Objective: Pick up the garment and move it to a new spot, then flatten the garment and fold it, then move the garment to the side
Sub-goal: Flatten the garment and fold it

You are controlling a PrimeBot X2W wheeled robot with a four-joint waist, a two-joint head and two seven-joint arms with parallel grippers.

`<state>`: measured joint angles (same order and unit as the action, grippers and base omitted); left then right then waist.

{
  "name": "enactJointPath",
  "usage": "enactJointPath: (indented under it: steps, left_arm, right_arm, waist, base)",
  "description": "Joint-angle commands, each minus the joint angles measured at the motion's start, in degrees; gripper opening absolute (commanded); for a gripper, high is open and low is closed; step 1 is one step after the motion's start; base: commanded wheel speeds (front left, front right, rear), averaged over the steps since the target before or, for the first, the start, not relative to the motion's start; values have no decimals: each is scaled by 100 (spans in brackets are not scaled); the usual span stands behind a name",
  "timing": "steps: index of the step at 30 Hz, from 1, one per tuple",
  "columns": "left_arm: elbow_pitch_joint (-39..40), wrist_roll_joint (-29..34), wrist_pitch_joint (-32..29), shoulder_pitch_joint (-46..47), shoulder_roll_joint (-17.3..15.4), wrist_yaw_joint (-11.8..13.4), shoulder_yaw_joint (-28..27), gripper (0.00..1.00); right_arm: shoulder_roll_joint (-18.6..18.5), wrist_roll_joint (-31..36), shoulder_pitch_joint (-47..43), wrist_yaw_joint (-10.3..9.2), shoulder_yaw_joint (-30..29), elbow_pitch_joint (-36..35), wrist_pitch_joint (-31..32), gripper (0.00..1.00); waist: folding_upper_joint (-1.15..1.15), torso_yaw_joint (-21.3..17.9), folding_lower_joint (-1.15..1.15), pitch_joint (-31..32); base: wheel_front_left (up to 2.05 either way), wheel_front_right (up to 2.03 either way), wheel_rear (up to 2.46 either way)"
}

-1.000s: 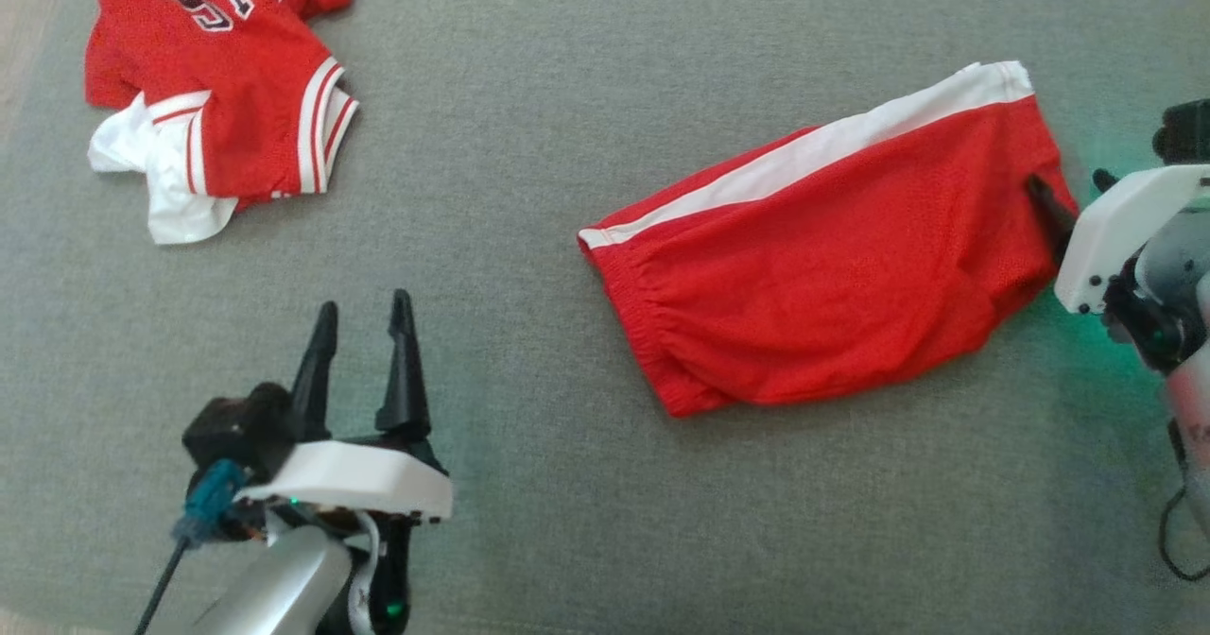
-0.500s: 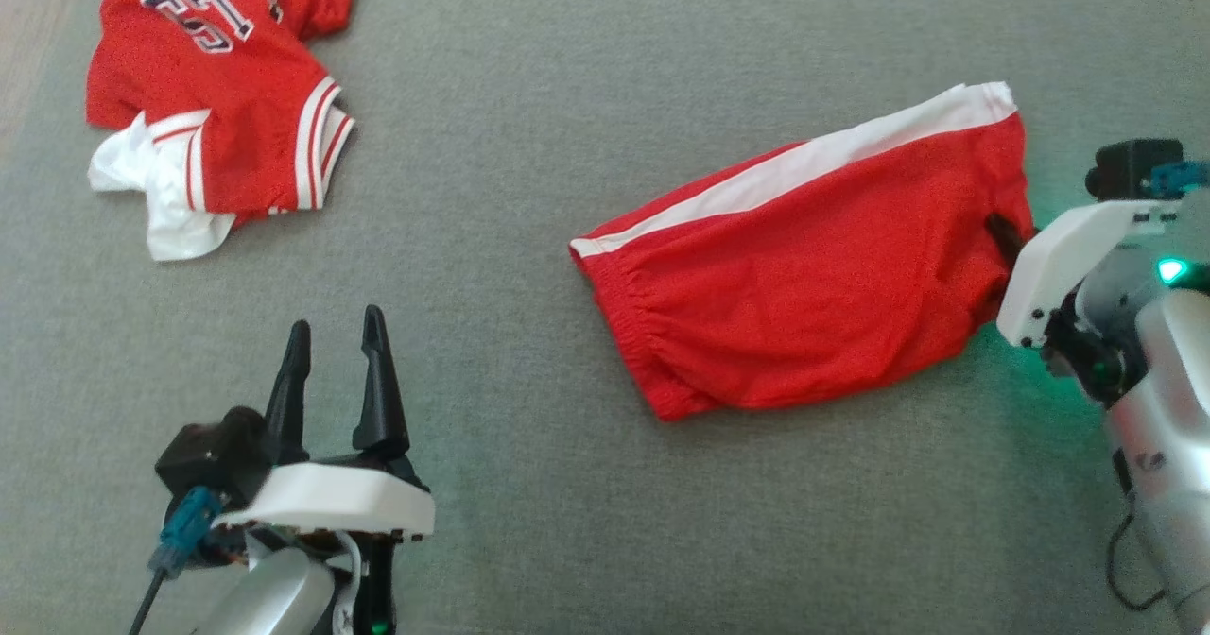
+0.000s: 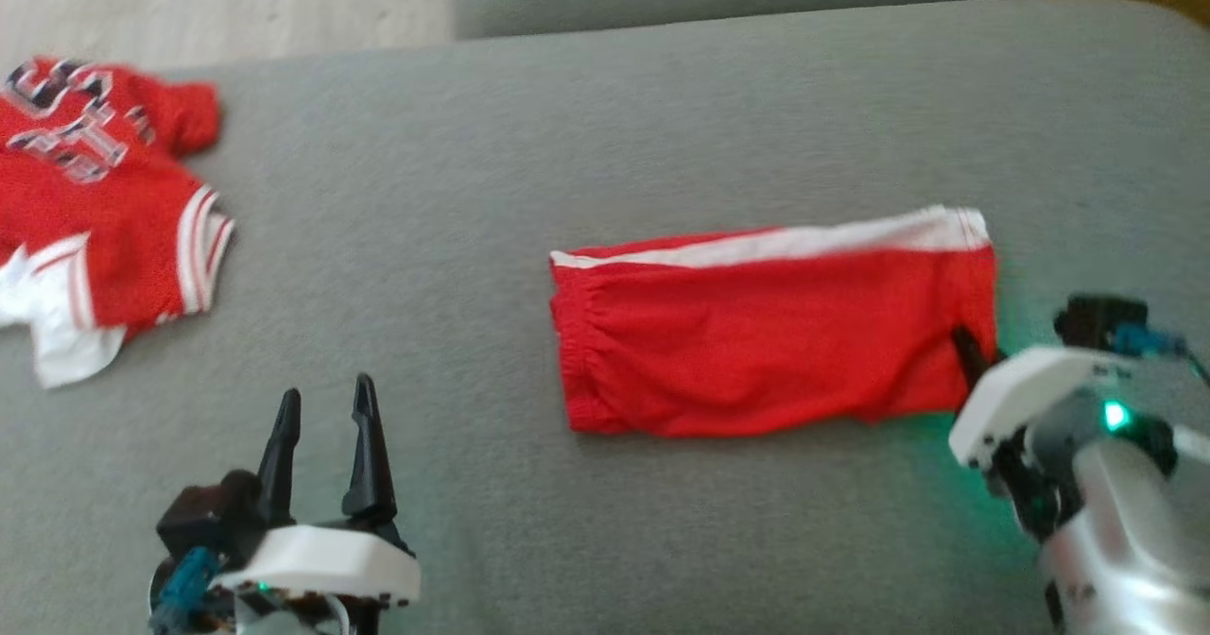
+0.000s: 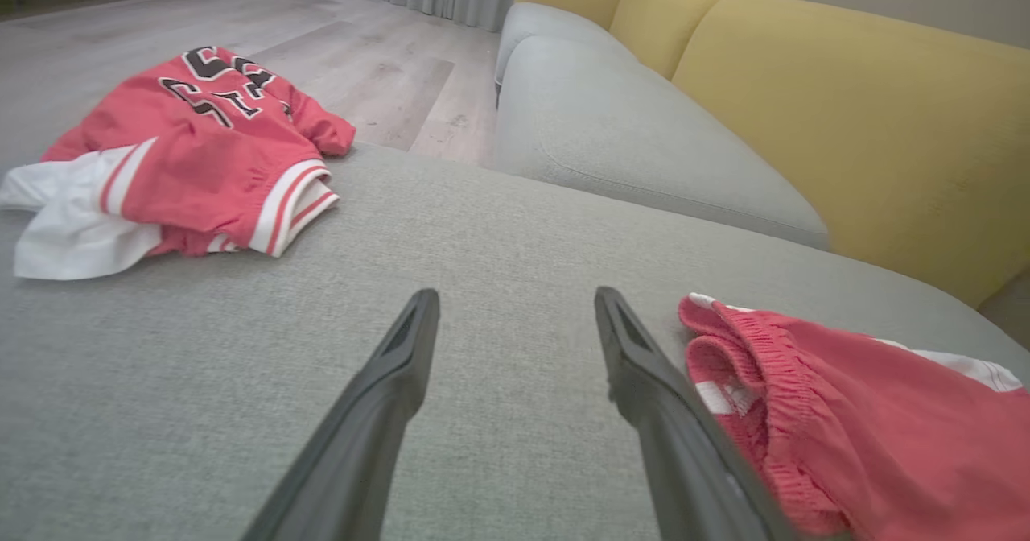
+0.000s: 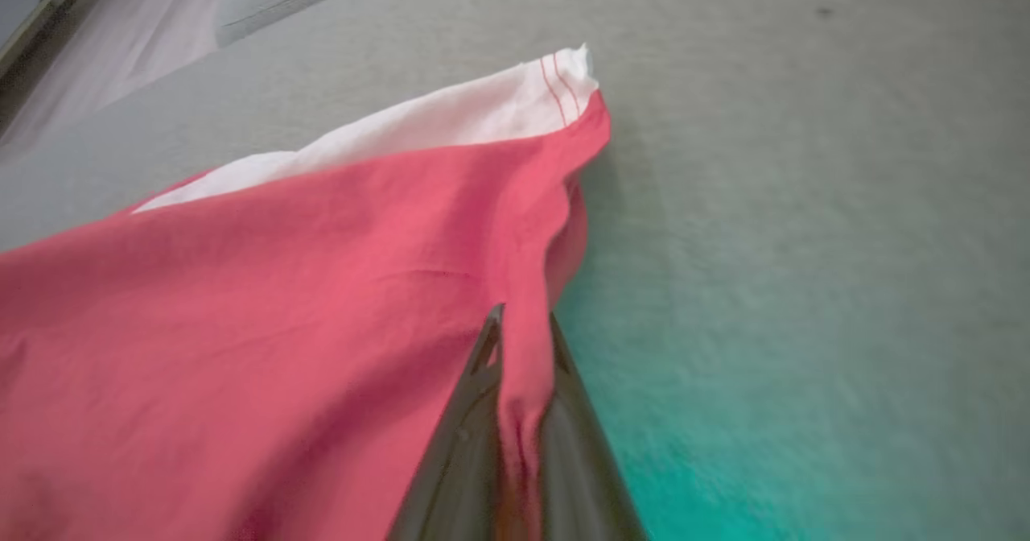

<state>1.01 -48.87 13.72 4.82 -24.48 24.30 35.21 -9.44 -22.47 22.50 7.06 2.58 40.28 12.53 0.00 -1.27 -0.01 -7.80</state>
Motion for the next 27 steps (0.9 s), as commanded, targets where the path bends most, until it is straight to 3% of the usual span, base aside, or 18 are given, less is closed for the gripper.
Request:
enactJointPath:
  steps: [1,7,15,21,27]
  left_arm:
    - [159,26,66,97,-147,41,-226,100]
    - [179,46,57,54,-135,47,-167,100]
    - [142,84,54,85,-45,-9,-79,100]
    - [97,121,57,-11,-26,-6,-5,100]
    - [120,95,41,-92,-26,12,11,100]
  right_arm:
    - [53,113,-41,43,-72,-273,-105,0]
    - [337,429,-384,43,-533,-583,-102,0]
    - [543,913,-329,43,-707,-998,-9,0]
    - [649,873,-64,43,212,-1377,125,0]
    - [655,46,-57,43,1751,-1649,273,0]
  waist:
    - [0,-285,1,189]
    - [0,-329,1,213]
    - [0,-1,1,430]
    - [0,322,1,708]
    - [0,628,1,795]
  base:
    - [0,0,0]
    - [0,0,0]
    - [0,0,0]
    - [0,0,0]
    - [0,0,0]
